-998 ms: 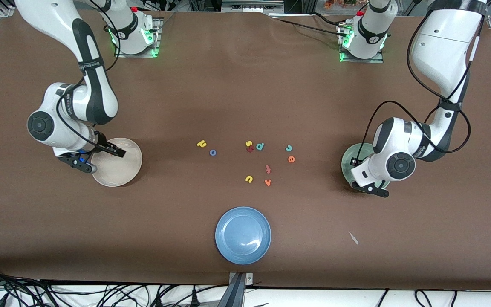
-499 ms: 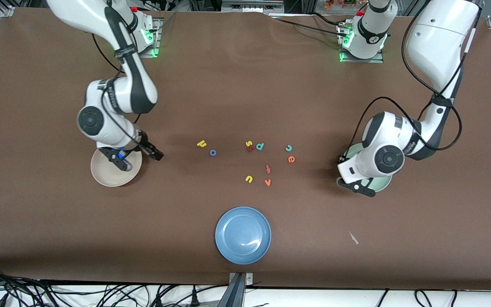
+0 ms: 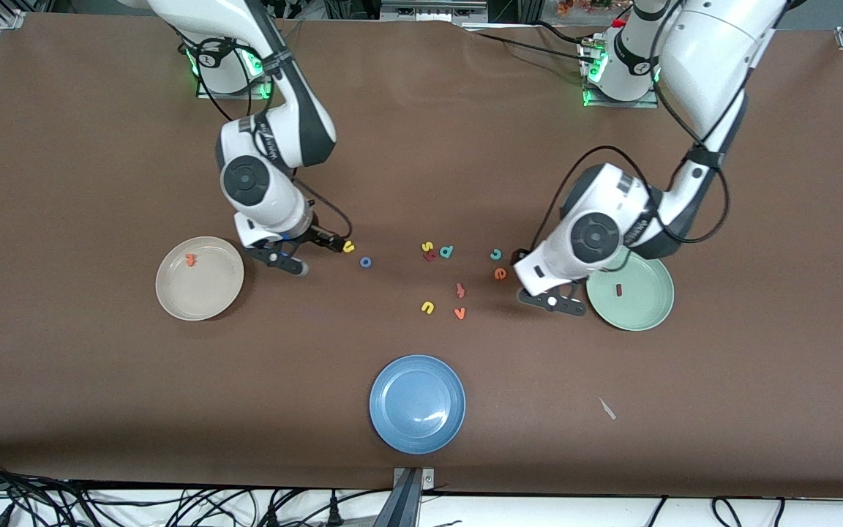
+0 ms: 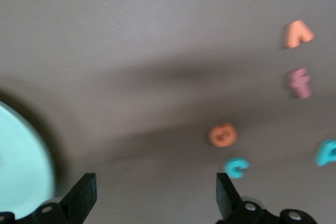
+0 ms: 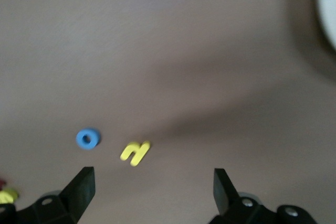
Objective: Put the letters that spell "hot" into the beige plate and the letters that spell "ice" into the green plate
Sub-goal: 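Reach orange e with the left gripper while the right gripper grasps blue o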
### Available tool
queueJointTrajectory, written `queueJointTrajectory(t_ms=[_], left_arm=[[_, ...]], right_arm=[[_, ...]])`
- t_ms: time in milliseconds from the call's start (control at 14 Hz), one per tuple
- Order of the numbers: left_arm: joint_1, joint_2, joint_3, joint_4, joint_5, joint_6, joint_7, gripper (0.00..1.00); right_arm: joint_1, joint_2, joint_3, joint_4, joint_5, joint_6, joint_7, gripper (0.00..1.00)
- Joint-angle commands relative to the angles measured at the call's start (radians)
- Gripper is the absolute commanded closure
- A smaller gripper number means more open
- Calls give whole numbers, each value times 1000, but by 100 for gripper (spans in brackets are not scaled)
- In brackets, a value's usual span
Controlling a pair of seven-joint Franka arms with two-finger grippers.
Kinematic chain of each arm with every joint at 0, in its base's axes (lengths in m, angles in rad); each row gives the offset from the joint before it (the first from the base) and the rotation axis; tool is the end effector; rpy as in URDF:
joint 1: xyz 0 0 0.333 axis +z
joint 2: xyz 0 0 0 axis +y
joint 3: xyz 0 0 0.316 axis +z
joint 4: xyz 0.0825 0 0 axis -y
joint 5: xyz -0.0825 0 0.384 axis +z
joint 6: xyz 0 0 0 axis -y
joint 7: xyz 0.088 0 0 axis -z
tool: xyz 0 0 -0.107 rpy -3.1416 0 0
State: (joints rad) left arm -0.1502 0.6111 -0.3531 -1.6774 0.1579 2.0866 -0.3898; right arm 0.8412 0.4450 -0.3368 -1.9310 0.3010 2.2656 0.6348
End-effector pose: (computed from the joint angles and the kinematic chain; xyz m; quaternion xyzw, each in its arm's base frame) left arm 0.5928 -0.2909 0.2516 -0.9929 0.0796 0.0879 0.0013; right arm 0.5298 0.3110 0.2610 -0.9867 0.1532 0.0525 0.0134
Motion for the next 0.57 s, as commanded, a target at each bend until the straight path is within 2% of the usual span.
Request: queueJointTrajectory(t_ms=[0, 71, 143, 285, 356, 499], left_arm=[[-86, 78, 11, 70, -2, 3, -234, 0], [-101, 90, 11, 71, -8, 6, -276, 0], [-112, 99, 11, 73, -11, 21, -302, 6], [-111, 121, 14, 73, -6, 79, -311, 24], [-107, 130, 16, 73, -5, 98, -310, 36], [-106, 136, 17, 73, 3, 113, -307, 40]], right_arm=[[57, 95, -7, 79, -13, -3, -145, 0], [70, 122, -5, 104, -13, -3, -188, 0], [81, 148, -2, 128, -13, -3, -216, 0], [84, 188, -2, 173, -14, -3, -282, 0], [84, 204, -2, 190, -14, -5, -306, 0], [82, 236, -2, 231, -14, -3, -329, 0]])
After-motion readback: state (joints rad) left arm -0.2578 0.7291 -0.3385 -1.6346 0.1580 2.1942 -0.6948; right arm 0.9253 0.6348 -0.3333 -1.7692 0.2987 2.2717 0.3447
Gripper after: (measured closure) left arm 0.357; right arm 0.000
